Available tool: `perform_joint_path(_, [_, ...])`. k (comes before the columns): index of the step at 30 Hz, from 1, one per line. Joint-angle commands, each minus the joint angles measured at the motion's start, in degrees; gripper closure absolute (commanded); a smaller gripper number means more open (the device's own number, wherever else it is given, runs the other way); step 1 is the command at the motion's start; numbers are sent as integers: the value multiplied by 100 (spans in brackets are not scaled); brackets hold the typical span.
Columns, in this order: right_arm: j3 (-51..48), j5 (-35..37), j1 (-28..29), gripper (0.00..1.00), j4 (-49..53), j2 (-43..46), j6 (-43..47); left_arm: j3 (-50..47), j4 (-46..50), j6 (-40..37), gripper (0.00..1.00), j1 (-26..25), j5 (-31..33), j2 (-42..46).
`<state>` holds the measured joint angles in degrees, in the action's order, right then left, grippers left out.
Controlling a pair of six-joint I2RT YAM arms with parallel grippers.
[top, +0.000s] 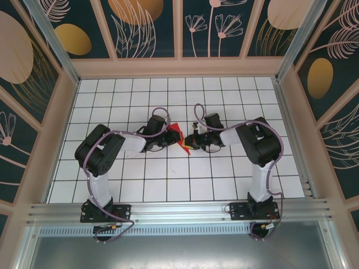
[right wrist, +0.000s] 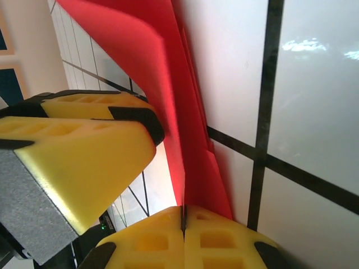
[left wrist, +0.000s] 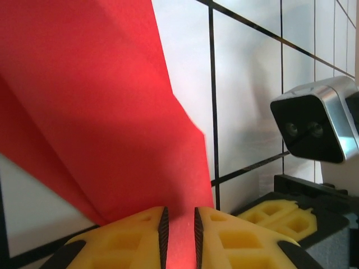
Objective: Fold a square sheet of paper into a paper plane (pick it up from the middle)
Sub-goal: Fold the wing for the fifth time at the center of the table.
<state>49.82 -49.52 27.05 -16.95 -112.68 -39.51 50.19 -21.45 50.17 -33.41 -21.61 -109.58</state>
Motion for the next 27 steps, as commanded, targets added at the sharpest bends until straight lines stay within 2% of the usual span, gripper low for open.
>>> perform_joint_path(1, [86, 119, -15, 100, 286, -41, 104, 218, 533, -121, 78, -30, 409, -227])
perform_joint_path(6, [213, 791, -21, 80, 1044, 639, 599, 387, 1090, -163, 79, -27, 764, -408])
perform_joint_path(10, [200, 1415, 1, 75, 1477, 1115, 823, 464, 1320, -205, 79, -41, 892, -493])
perform_joint_path(13, [183, 1584, 145, 75, 1585, 1344, 908, 489, 1345, -216, 79, -42, 904, -520])
perform_joint_path(16, [300, 1587, 379, 79, 1652, 1330, 953, 524, 1370, -226, 79, -47, 904, -542])
perform_joint_path(21, [609, 1564, 732, 89, 1768, 934, 1004, 522, 1396, -215, 80, -45, 916, -560])
perform_joint_path(27, [680, 1755, 775, 92, 1970, 592, 1075, 524, 1423, -205, 80, -52, 941, -569])
